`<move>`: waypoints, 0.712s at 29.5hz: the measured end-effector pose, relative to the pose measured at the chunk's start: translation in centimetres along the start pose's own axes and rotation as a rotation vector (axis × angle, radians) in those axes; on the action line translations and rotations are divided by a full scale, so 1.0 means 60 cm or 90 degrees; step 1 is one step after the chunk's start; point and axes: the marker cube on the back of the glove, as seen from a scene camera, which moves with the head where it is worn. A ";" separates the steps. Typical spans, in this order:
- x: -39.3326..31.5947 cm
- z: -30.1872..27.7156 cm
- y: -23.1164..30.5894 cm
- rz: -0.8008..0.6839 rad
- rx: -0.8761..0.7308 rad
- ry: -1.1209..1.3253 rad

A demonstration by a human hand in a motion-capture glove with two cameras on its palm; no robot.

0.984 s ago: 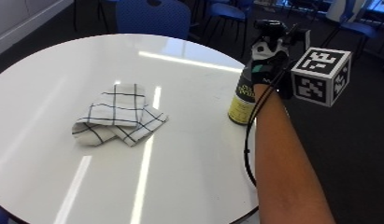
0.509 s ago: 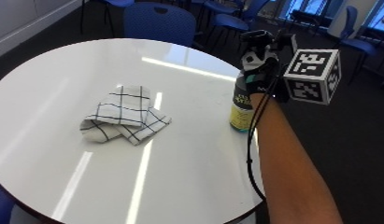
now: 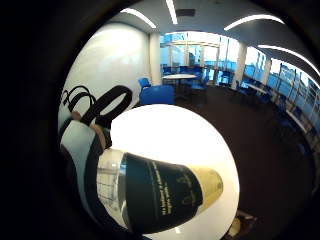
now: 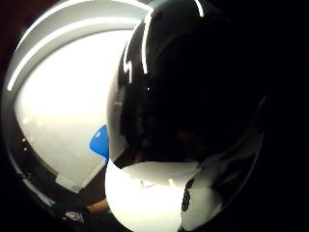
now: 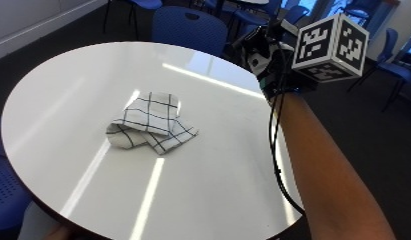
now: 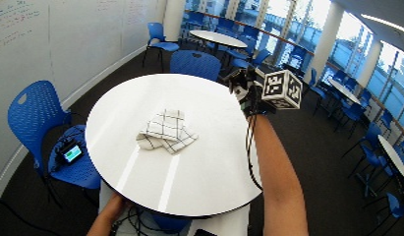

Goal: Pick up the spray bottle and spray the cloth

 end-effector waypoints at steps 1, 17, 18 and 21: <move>-0.004 -0.003 -0.002 -0.017 0.003 0.016; -0.108 0.006 0.006 -0.330 0.047 0.268; -0.112 0.009 0.007 -0.345 0.052 0.289; -0.128 0.020 0.010 -0.407 0.076 0.355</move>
